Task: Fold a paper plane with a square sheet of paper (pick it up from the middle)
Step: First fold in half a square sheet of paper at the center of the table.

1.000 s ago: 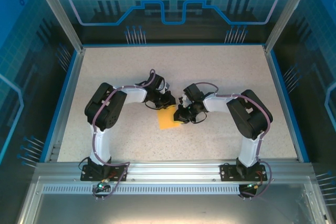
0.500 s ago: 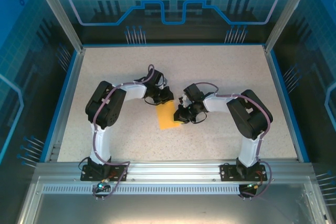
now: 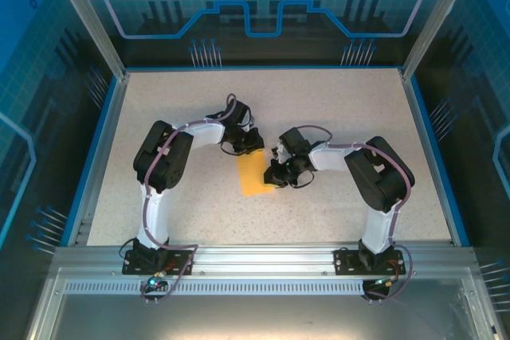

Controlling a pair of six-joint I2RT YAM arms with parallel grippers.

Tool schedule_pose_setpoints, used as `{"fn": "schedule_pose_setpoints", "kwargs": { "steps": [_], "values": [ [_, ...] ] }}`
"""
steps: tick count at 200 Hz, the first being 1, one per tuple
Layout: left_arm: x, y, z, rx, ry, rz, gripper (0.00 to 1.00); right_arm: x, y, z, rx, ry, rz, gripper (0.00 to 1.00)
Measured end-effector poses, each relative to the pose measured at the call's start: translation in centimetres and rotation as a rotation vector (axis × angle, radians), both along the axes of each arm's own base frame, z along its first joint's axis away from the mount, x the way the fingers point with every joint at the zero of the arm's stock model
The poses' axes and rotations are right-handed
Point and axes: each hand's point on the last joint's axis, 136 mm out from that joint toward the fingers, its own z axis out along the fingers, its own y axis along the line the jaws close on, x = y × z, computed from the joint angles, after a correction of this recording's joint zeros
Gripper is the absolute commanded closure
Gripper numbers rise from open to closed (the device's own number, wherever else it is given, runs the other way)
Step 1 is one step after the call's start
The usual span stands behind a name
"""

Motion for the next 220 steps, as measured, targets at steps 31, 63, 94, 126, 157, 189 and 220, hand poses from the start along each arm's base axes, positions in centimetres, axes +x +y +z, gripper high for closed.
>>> {"fn": "schedule_pose_setpoints", "kwargs": {
  "steps": [31,63,94,126,157,189,220],
  "values": [
    [0.6,0.0,0.1,0.008,-0.014,0.004,0.86,0.0,-0.1,0.0,0.0,-0.006,-0.001,0.9],
    [1.6,0.2,0.1,0.018,-0.03,0.017,0.86,0.0,-0.1,0.0,-0.001,-0.006,-0.002,0.9],
    [2.1,0.5,0.1,0.025,-0.043,0.02,0.86,0.0,-0.2,0.0,-0.003,-0.009,-0.003,0.9],
    [2.6,0.7,0.0,0.028,-0.051,0.016,0.86,0.0,-0.2,0.0,-0.008,-0.014,-0.004,0.9],
    [2.7,0.7,0.0,0.032,-0.059,0.002,0.88,0.0,-0.2,0.1,-0.013,-0.021,-0.004,0.89],
    [2.8,0.6,0.1,0.034,-0.071,-0.006,0.9,0.0,-0.6,0.5,-0.043,-0.014,-0.006,0.88],
    [3.0,0.8,0.0,0.033,-0.091,-0.016,0.91,2.3,0.4,3.0,-0.041,-0.076,-0.009,0.88]
  ]
}}
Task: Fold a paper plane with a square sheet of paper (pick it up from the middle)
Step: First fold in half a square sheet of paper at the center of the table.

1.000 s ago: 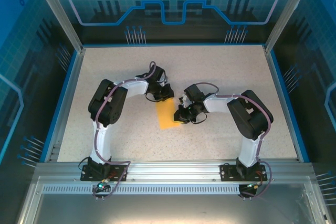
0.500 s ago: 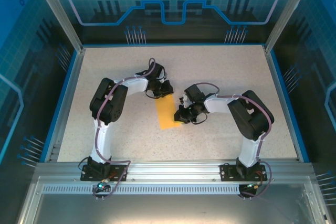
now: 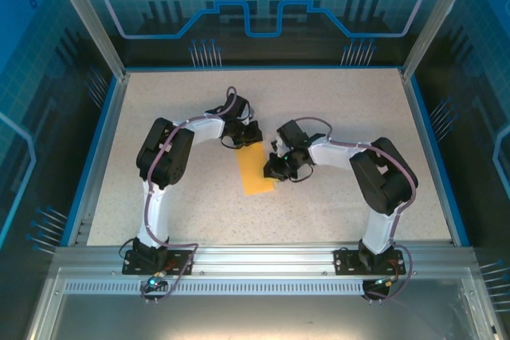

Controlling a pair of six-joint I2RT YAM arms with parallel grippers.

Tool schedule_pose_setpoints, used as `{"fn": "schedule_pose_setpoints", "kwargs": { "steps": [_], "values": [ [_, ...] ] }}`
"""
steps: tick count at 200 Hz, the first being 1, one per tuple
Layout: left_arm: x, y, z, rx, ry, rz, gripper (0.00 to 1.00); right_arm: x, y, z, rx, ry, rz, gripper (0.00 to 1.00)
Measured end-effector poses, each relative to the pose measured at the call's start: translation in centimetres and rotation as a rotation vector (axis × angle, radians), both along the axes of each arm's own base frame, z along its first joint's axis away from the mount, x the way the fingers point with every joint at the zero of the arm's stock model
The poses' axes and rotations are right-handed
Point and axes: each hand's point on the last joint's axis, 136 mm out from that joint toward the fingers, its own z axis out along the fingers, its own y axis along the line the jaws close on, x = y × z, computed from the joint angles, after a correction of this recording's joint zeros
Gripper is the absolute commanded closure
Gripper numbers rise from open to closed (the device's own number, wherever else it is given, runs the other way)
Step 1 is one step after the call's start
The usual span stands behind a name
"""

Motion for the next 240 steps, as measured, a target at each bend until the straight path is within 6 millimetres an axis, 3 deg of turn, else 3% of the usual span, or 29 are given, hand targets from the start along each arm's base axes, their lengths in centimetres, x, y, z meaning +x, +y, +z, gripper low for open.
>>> {"fn": "schedule_pose_setpoints", "kwargs": {
  "steps": [22,42,65,94,129,163,240],
  "values": [
    [0.1,0.0,0.0,-0.001,-0.008,-0.003,0.91,2.9,1.5,3.0,0.039,-0.09,-0.005,0.88],
    [0.1,0.0,0.0,-0.002,-0.011,-0.005,0.91,4.9,2.4,3.6,0.051,-0.123,-0.015,0.88],
    [0.1,0.0,0.0,-0.002,-0.013,-0.005,0.91,6.1,2.8,1.7,0.025,-0.102,-0.022,0.88],
    [0.1,0.0,0.0,-0.002,-0.013,-0.005,0.91,6.1,2.5,-1.4,-0.026,-0.05,-0.028,0.88],
    [0.1,0.0,0.0,-0.002,-0.013,-0.005,0.91,5.8,1.8,-2.6,-0.035,-0.026,-0.036,0.88],
    [0.1,0.0,0.0,-0.002,-0.013,-0.005,0.91,4.2,0.9,-2.6,0.0,-0.038,-0.035,0.88],
    [0.1,0.0,0.0,0.003,-0.021,-0.016,0.91,-3.6,-3.1,-2.8,-0.002,0.051,-0.047,0.88]
  ]
}}
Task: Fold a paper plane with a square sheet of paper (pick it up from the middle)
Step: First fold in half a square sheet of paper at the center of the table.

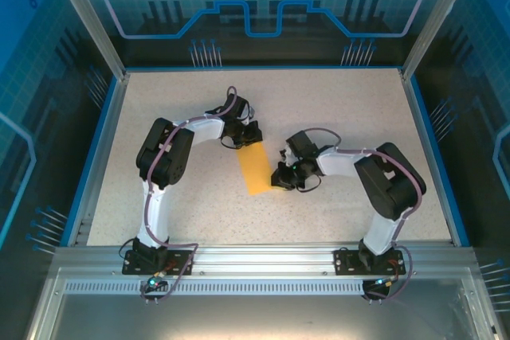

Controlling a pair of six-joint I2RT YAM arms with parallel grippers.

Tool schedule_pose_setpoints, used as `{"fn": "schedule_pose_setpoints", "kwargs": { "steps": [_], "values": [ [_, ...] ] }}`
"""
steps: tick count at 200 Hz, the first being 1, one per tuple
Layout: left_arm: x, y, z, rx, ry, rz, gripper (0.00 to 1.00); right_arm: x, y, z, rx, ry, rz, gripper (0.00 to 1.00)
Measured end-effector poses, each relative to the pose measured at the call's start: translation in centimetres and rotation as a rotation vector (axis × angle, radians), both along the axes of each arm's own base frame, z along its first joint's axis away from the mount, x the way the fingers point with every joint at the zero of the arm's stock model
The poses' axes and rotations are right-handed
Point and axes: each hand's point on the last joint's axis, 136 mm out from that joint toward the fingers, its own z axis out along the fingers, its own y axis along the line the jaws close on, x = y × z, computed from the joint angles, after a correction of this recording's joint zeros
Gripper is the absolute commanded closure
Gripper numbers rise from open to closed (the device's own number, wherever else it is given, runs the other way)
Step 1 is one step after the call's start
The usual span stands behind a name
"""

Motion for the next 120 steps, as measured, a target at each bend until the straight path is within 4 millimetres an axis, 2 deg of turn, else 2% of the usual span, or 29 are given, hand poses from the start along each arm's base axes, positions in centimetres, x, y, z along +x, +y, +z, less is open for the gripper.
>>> {"fn": "schedule_pose_setpoints", "kwargs": {
  "steps": [29,52,75,91,120],
  "values": [
    [0.0,0.0,0.0,-0.002,-0.001,-0.003,0.87,-1.8,-1.0,0.3,-0.024,0.03,0.006,0.84],
    [0.0,-0.3,0.3,-0.016,0.0,-0.007,0.74,-1.7,-1.3,1.3,-0.054,0.01,0.027,0.74],
    [0.3,-0.3,1.2,-0.029,-0.001,0.01,0.64,1.2,-0.4,4.1,-0.061,-0.108,0.045,0.6],
    [0.7,0.0,2.5,-0.043,-0.009,0.035,0.55,3.5,0.1,6.0,-0.074,-0.206,0.05,0.58],
    [2.0,1.6,7.3,-0.079,-0.075,0.1,0.47,7.2,0.5,7.8,-0.153,-0.346,0.07,0.58]
  ]
}}
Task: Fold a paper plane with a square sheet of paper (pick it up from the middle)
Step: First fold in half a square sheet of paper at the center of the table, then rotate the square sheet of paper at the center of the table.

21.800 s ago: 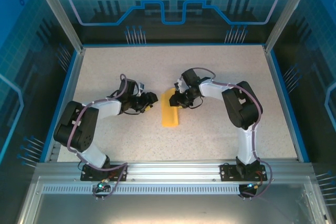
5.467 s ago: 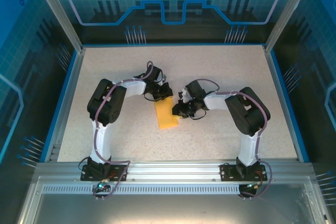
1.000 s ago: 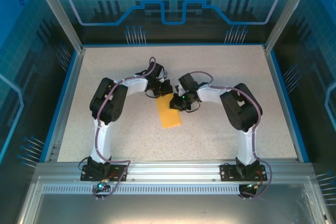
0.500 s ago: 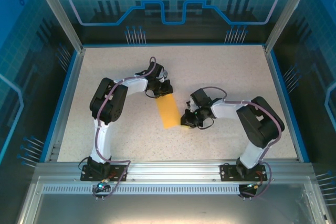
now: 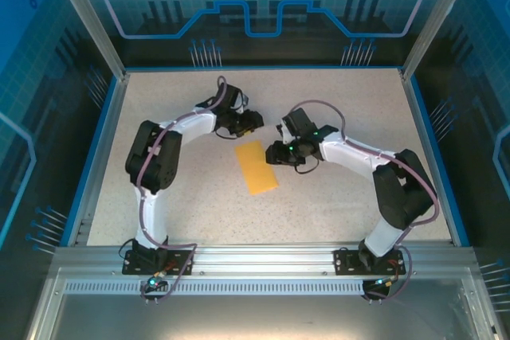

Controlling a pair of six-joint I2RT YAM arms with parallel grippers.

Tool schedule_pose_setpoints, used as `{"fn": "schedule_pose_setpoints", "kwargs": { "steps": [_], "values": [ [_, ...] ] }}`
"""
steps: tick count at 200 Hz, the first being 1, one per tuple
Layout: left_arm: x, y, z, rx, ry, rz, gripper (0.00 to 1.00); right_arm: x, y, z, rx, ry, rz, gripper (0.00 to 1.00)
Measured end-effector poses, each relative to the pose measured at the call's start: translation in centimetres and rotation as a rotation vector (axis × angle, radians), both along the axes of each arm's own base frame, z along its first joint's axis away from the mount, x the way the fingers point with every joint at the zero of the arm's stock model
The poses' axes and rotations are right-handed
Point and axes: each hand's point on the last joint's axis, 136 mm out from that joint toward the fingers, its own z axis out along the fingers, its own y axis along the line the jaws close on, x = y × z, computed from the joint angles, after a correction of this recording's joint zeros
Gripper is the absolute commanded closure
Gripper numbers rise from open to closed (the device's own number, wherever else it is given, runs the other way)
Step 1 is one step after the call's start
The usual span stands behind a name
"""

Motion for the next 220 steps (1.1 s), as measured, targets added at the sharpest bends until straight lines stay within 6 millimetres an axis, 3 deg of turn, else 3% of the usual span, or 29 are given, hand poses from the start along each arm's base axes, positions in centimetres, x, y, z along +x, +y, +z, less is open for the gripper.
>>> {"fn": "schedule_pose_setpoints", "kwargs": {
  "steps": [21,40,56,81,111,137,194,220],
  "values": [
    [0.3,2.7,3.7,-0.01,-0.059,0.082,0.42,1.8,1.3,-0.2,-0.07,-0.057,0.049,0.61],
    [-0.6,5.8,5.0,0.002,-0.072,0.162,0.37,3.0,3.3,-1.3,-0.113,-0.079,0.109,0.62],
    [-1.9,8.1,4.5,0.021,-0.051,0.222,0.34,3.7,4.9,-2.7,-0.138,-0.074,0.153,0.62],
    [-4.9,10.3,1.9,0.062,0.03,0.28,0.3,4.7,6.1,-5.1,-0.178,-0.054,0.178,0.61],
    [-8.2,11.2,-0.6,0.085,0.118,0.306,0.29,5.3,5.8,-6.8,-0.225,-0.032,0.164,0.59],
    [-10.1,11.4,-1.8,0.077,0.171,0.326,0.29,5.6,5.6,-6.9,-0.232,-0.021,0.131,0.58],
    [-12.9,10.2,-2.9,-0.013,0.254,0.308,0.28,5.9,4.7,-7.1,-0.18,0.03,-0.035,0.58],
    [-14.6,9.1,-3.2,-0.04,0.287,0.279,0.28,5.3,3.1,-7.1,-0.169,0.063,-0.138,0.58]
  ]
}}
